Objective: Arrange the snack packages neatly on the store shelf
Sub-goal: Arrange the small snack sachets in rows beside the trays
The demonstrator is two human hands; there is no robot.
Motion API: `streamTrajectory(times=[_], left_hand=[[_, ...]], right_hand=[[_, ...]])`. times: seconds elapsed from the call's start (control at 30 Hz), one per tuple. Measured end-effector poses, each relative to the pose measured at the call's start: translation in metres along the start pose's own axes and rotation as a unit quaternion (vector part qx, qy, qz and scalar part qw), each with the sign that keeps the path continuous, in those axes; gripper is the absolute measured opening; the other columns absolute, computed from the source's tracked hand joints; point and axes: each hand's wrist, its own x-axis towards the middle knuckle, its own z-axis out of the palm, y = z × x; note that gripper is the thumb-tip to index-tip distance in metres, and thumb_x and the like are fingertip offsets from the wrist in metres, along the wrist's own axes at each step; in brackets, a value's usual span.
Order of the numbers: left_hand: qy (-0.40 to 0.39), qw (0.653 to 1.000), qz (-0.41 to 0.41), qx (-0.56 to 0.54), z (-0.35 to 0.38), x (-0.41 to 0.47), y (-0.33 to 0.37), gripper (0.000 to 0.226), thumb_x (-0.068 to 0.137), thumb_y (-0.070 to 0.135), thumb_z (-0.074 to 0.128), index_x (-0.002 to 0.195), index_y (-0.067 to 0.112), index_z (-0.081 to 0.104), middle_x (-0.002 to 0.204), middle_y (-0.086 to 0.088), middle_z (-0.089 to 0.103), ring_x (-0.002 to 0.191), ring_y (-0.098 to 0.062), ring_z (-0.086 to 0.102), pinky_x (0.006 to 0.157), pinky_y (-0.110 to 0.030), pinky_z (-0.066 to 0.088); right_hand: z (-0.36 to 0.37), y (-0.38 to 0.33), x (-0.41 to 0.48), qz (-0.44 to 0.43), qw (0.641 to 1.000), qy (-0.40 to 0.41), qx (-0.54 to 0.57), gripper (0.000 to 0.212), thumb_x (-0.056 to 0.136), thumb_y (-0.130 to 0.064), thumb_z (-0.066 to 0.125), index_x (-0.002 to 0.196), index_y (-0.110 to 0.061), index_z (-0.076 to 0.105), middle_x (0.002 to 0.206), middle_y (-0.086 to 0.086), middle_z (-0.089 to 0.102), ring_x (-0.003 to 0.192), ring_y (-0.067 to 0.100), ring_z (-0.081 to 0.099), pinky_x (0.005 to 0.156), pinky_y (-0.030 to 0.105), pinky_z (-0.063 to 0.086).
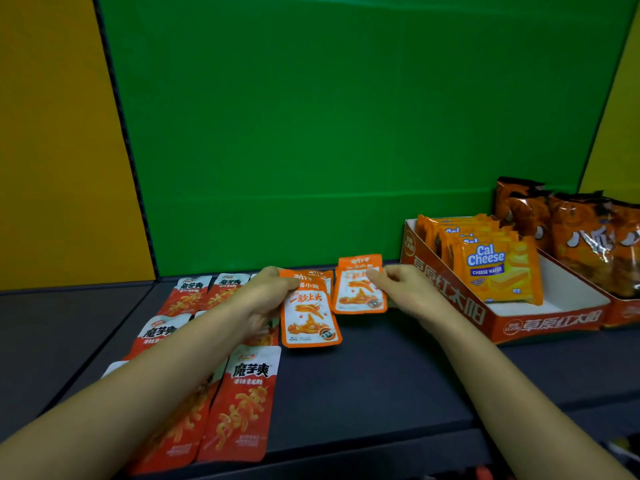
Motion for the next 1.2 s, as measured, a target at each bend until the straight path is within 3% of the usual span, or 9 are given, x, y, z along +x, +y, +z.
streamTrajectory(times=[0.07, 0.23, 0.3, 0.4, 0.53, 0.7, 0.87, 1.0, 1.2], left_hand=[[0.005, 0.999, -0.001, 0.033, -0.001, 0.003, -0.002, 0.023, 0.096, 0.015, 0.05, 0.115, 0.005, 0.043, 0.081, -0.01, 0.064, 0.07, -0.019, 0.062, 0.07, -0.033, 0.053], [0.006, 0.99, 0.027, 0.136, 0.009, 0.006, -0.007, 0.013, 0.094, 0.02, 0.054, 0.099, 0.008, 0.051, 0.087, -0.008, 0.068, 0.077, -0.019, 0.064, 0.077, -0.035, 0.052], [0.001, 0.983, 0.043, 0.179, 0.011, 0.005, -0.006, 0.011, 0.095, 0.021, 0.053, 0.091, 0.011, 0.051, 0.083, -0.003, 0.065, 0.072, -0.014, 0.061, 0.066, -0.027, 0.05], [0.013, 0.948, 0.073, 0.309, 0.01, 0.009, -0.008, 0.02, 0.094, 0.031, 0.053, 0.099, 0.013, 0.048, 0.095, -0.003, 0.059, 0.086, -0.018, 0.057, 0.073, -0.029, 0.044], [0.034, 0.881, 0.094, 0.462, 0.007, 0.015, -0.012, 0.031, 0.093, 0.044, 0.048, 0.096, 0.014, 0.043, 0.106, -0.008, 0.058, 0.087, -0.019, 0.049, 0.072, -0.028, 0.037], [0.07, 0.841, 0.111, 0.525, 0.009, 0.02, -0.018, 0.045, 0.093, 0.047, 0.046, 0.111, 0.006, 0.05, 0.111, -0.012, 0.062, 0.099, -0.027, 0.058, 0.079, -0.034, 0.044], [0.11, 0.803, 0.137, 0.57, 0.011, 0.019, -0.021, 0.045, 0.09, 0.049, 0.051, 0.105, 0.007, 0.051, 0.107, -0.011, 0.062, 0.096, -0.028, 0.057, 0.074, -0.033, 0.043], [0.187, 0.78, 0.207, 0.56, -0.001, 0.015, -0.013, 0.043, 0.091, 0.043, 0.051, 0.115, 0.008, 0.053, 0.114, -0.011, 0.061, 0.108, -0.029, 0.053, 0.085, -0.036, 0.042], [0.307, 0.747, 0.228, 0.544, -0.058, -0.022, -0.021, 0.03, 0.094, 0.031, 0.048, 0.111, 0.009, 0.059, 0.111, -0.009, 0.063, 0.106, -0.029, 0.055, 0.083, -0.036, 0.042]], right_hand=[[-0.006, 0.011, -0.007, 0.014, 0.999, -0.045, -0.023, 0.04, 0.089, -0.047, 0.053, 0.07, -0.012, 0.054, 0.078, 0.025, 0.062, 0.069, 0.023, 0.053, 0.068, 0.034, 0.037], [-0.005, 0.017, -0.018, 0.014, 0.991, -0.091, -0.101, 0.047, 0.092, -0.041, 0.053, 0.058, -0.019, 0.029, 0.057, -0.002, 0.029, 0.055, 0.011, 0.028, 0.057, 0.03, 0.022], [-0.004, 0.018, -0.018, 0.014, 0.987, -0.091, -0.131, 0.047, 0.092, -0.043, 0.052, 0.058, -0.02, 0.028, 0.059, -0.002, 0.032, 0.057, 0.013, 0.032, 0.057, 0.03, 0.023], [-0.003, 0.021, -0.018, 0.017, 0.982, -0.083, -0.168, 0.047, 0.091, -0.048, 0.05, 0.059, -0.02, 0.03, 0.059, -0.003, 0.036, 0.062, 0.015, 0.037, 0.061, 0.031, 0.027], [-0.002, 0.021, -0.018, 0.008, 0.972, -0.069, -0.225, 0.045, 0.091, -0.052, 0.047, 0.06, -0.021, 0.035, 0.062, -0.006, 0.043, 0.067, 0.015, 0.045, 0.058, 0.03, 0.032], [-0.002, 0.018, -0.02, 0.009, 0.971, -0.067, -0.231, 0.04, 0.091, -0.049, 0.048, 0.066, -0.02, 0.038, 0.067, -0.005, 0.047, 0.071, 0.015, 0.047, 0.056, 0.025, 0.032], [-0.003, 0.013, -0.021, -0.005, 0.975, -0.04, -0.22, 0.032, 0.089, -0.045, 0.054, 0.08, -0.015, 0.045, 0.081, -0.003, 0.05, 0.079, 0.015, 0.048, 0.067, 0.027, 0.033], [0.001, -0.007, -0.012, -0.114, 0.972, -0.002, -0.206, 0.02, 0.089, -0.034, 0.056, 0.098, -0.016, 0.055, 0.096, -0.005, 0.054, 0.088, 0.014, 0.051, 0.073, 0.026, 0.031], [0.049, -0.082, 0.006, -0.278, 0.93, -0.089, -0.224, 0.025, 0.088, -0.024, 0.055, 0.111, -0.017, 0.062, 0.113, 0.002, 0.065, 0.104, 0.021, 0.06, 0.089, 0.031, 0.045]])
